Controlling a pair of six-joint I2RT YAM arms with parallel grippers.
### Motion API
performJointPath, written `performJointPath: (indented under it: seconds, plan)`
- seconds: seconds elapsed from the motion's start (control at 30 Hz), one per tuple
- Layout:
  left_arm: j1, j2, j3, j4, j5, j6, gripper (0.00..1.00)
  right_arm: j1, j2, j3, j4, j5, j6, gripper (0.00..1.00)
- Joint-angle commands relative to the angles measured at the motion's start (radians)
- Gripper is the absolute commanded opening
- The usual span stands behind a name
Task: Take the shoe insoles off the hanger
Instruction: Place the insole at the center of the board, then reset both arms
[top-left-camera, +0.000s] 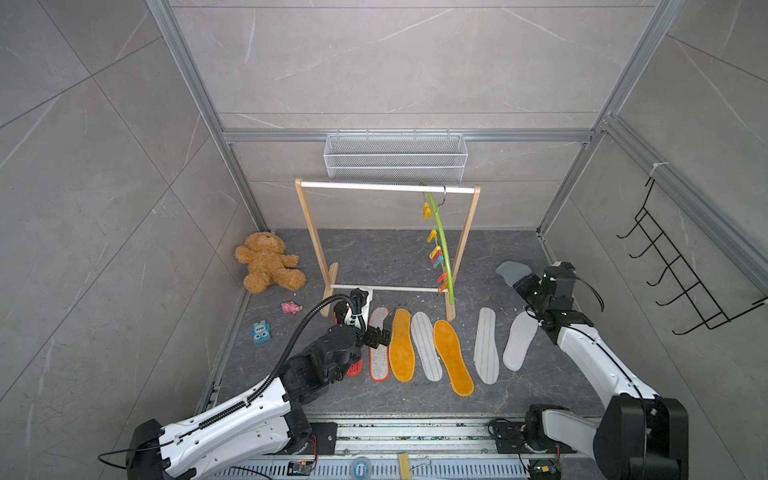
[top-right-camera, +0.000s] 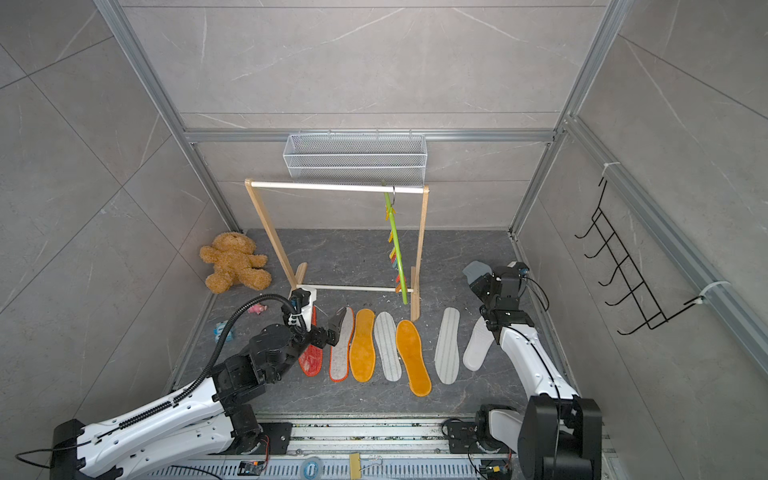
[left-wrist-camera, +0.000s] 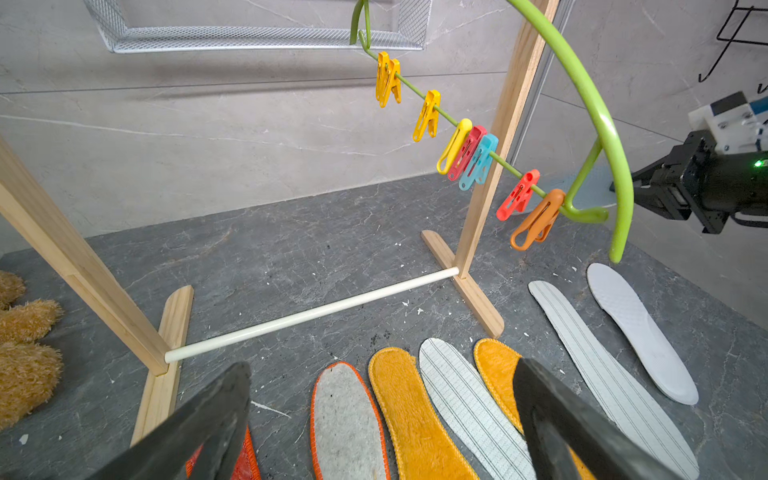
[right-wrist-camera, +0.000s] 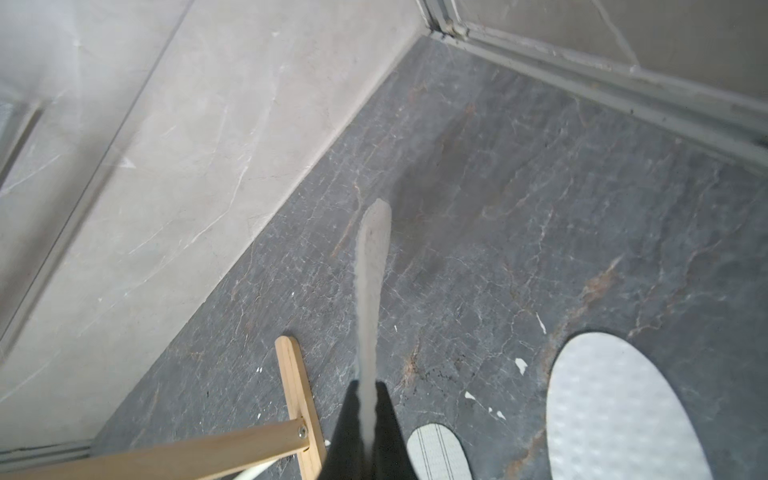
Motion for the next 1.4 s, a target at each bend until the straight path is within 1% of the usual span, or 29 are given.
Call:
performJointPath:
  seconds: [0.0, 0.17, 0.37, 0.47, 0.7, 0.87, 0.97, 1.07, 1.2, 1.37]
  plan:
    - [0.01, -0.009, 0.006, 0.045, 0.0, -0.03, 1.0, -0.042, 0.067, -0.046, 0.193, -0.106, 0.121, 0.0]
    - [0.019, -0.003, 0.007, 0.04, 0.002, -0.031, 1.0, -0.058, 0.158, -0.064, 0.268, -0.133, 0.161, 0.0]
    - [0.028, 0.003, 0.006, 0.04, 0.005, -0.04, 1.0, -0.065, 0.233, -0.08, 0.295, -0.159, 0.183, 0.0]
    - [0.032, 0.011, 0.013, 0.028, 0.001, -0.041, 1.0, -0.074, 0.263, -0.096, 0.318, -0.178, 0.193, 0.09]
    - [0.047, 0.012, 0.031, -0.031, -0.044, -0.053, 1.0, -0.088, 0.293, -0.1, 0.303, -0.212, 0.168, 0.39]
    - [0.066, -0.007, 0.034, -0.057, -0.044, -0.058, 1.0, -0.107, 0.308, -0.079, 0.254, -0.252, 0.117, 0.49]
    - [0.077, -0.015, 0.04, -0.079, -0.046, -0.066, 1.0, -0.113, 0.323, -0.055, 0.197, -0.274, 0.077, 0.58]
    - [0.082, -0.018, 0.058, -0.11, -0.047, -0.074, 1.0, -0.12, 0.318, -0.044, 0.137, -0.272, 0.046, 0.69]
    - [0.083, -0.017, 0.085, -0.152, -0.064, -0.075, 1.0, -0.128, 0.273, -0.051, 0.091, -0.262, 0.008, 0.8]
    - [0.083, -0.009, 0.139, -0.213, -0.107, -0.017, 1.0, -0.137, 0.167, -0.05, 0.006, -0.221, -0.081, 0.86]
